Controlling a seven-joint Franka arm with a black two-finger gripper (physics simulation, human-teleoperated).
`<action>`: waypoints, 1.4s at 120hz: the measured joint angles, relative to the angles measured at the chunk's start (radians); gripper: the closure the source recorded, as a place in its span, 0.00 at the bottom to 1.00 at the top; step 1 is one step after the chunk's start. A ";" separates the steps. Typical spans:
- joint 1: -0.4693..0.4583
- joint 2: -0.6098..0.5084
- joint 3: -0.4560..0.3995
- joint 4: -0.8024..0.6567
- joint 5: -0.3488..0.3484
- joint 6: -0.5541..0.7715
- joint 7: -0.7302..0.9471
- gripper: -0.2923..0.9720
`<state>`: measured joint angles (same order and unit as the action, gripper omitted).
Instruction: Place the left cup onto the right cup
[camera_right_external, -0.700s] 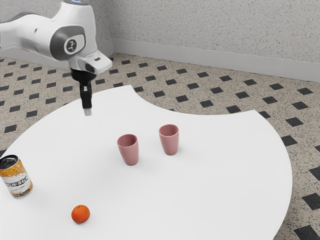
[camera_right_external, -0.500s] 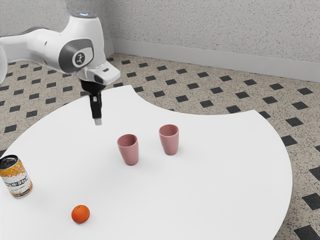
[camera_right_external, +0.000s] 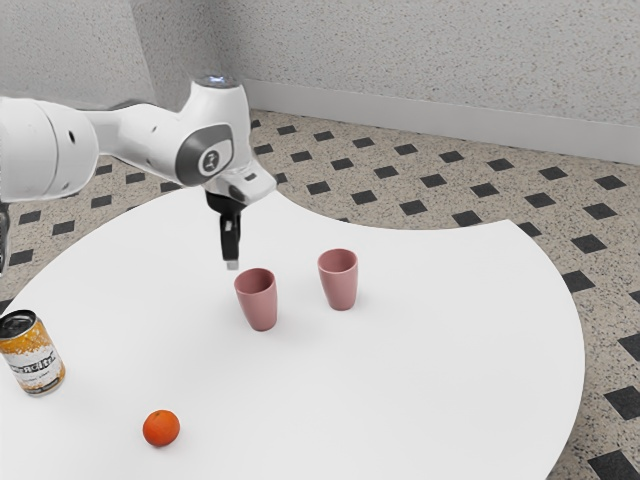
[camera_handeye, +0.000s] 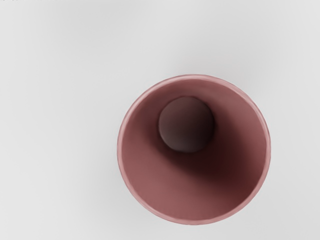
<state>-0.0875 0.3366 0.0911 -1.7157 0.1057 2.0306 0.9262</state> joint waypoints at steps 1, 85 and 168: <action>0.000 0.003 0.000 0.000 0.000 0.004 0.001 0.23; 0.003 0.138 -0.007 0.025 -0.082 0.179 0.062 0.59; 0.010 -0.010 -0.004 -0.086 -0.125 0.157 0.015 0.85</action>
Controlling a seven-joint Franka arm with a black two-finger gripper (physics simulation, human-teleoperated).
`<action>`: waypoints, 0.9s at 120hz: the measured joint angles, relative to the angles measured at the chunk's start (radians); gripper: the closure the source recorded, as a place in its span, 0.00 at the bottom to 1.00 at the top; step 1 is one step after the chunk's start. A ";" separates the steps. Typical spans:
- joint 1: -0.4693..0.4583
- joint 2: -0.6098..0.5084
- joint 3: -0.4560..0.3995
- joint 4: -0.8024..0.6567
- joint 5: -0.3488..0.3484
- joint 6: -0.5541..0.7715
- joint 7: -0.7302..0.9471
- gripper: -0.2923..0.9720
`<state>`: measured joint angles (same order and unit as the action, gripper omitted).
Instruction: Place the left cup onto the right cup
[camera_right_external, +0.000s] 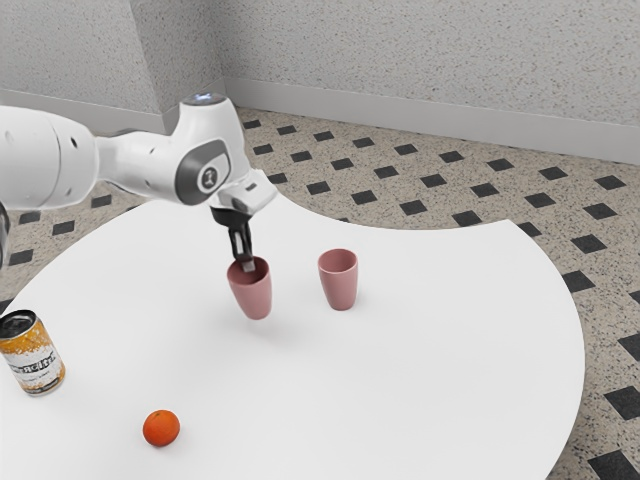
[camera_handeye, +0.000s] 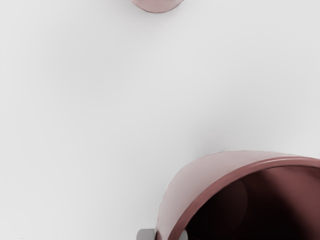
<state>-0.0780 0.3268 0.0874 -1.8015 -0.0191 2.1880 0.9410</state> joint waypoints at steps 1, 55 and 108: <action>0.000 -0.004 0.000 0.000 0.001 -0.002 -0.001 0.85; -0.045 -0.060 0.000 0.163 0.030 -0.124 -0.034 0.85; -0.102 0.117 0.001 0.427 0.049 -0.239 -0.029 0.85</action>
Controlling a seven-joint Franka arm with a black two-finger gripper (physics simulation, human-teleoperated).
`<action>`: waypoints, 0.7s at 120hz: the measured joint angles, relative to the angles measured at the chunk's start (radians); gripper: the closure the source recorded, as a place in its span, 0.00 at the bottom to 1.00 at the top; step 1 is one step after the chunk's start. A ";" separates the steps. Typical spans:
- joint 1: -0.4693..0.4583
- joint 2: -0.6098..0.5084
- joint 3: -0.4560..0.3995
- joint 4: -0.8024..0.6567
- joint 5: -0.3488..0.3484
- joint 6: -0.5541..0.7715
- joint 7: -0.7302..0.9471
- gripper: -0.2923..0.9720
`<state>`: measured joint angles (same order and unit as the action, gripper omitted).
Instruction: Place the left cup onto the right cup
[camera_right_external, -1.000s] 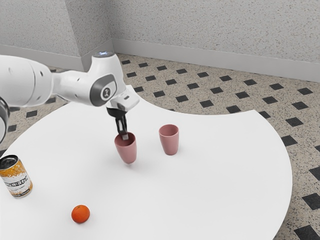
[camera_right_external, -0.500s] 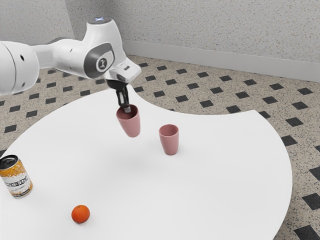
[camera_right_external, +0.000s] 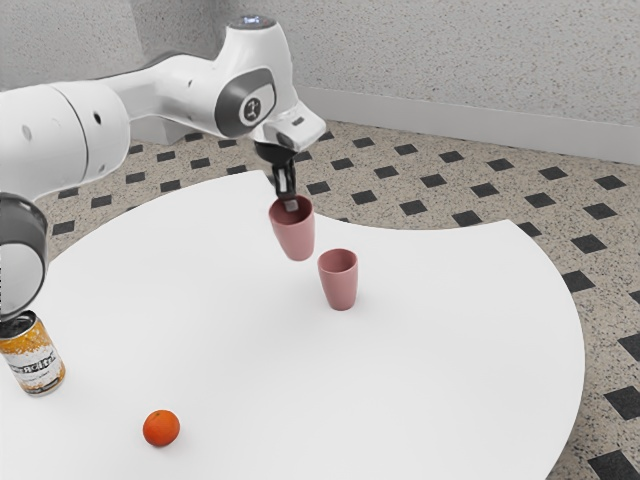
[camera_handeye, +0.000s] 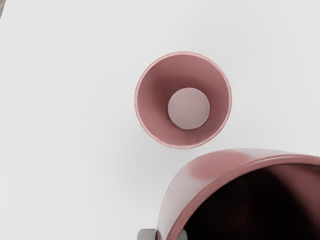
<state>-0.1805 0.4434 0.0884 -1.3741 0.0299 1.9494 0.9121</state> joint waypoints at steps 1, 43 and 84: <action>-0.002 0.002 0.000 0.002 0.001 0.001 0.001 0.85; -0.044 0.101 -0.014 0.116 0.083 0.049 0.046 0.85; -0.054 0.168 -0.029 0.174 0.099 0.086 0.079 0.85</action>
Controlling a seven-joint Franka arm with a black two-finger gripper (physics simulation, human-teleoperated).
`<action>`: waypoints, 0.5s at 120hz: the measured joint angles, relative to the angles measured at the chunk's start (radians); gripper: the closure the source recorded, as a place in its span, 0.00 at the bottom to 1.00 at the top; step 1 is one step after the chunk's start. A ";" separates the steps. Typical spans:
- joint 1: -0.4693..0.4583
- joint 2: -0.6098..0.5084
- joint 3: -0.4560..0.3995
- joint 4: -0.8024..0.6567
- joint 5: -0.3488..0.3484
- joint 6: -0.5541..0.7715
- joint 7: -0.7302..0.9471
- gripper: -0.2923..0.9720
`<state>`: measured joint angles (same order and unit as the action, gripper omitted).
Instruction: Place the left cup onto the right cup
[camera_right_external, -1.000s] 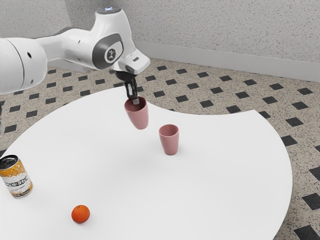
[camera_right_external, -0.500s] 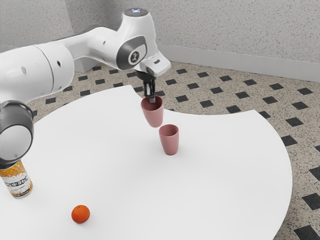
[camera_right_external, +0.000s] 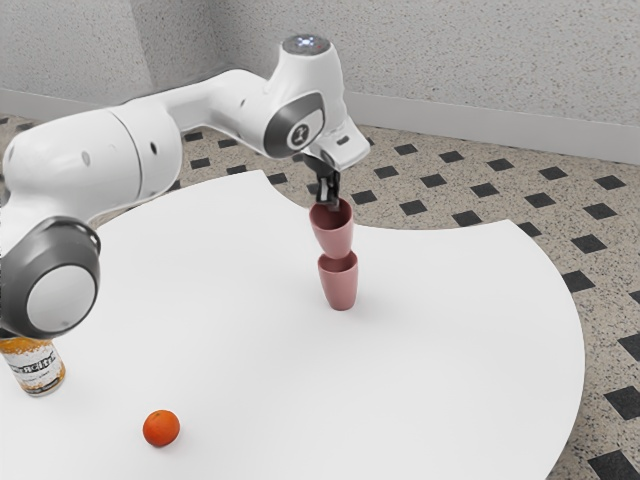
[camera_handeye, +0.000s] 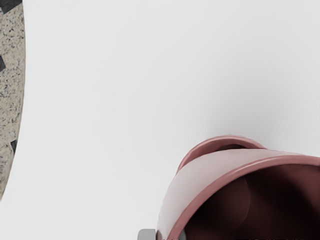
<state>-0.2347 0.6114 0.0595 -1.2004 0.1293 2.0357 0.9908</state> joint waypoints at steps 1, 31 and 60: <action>0.000 0.003 -0.001 0.003 0.000 0.001 0.001 0.85; 0.003 0.045 -0.005 0.020 0.002 0.021 0.022 0.85; 0.011 0.052 -0.005 0.018 -0.005 0.024 0.035 0.85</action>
<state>-0.2240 0.6629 0.0547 -1.1822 0.1247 2.0592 1.0262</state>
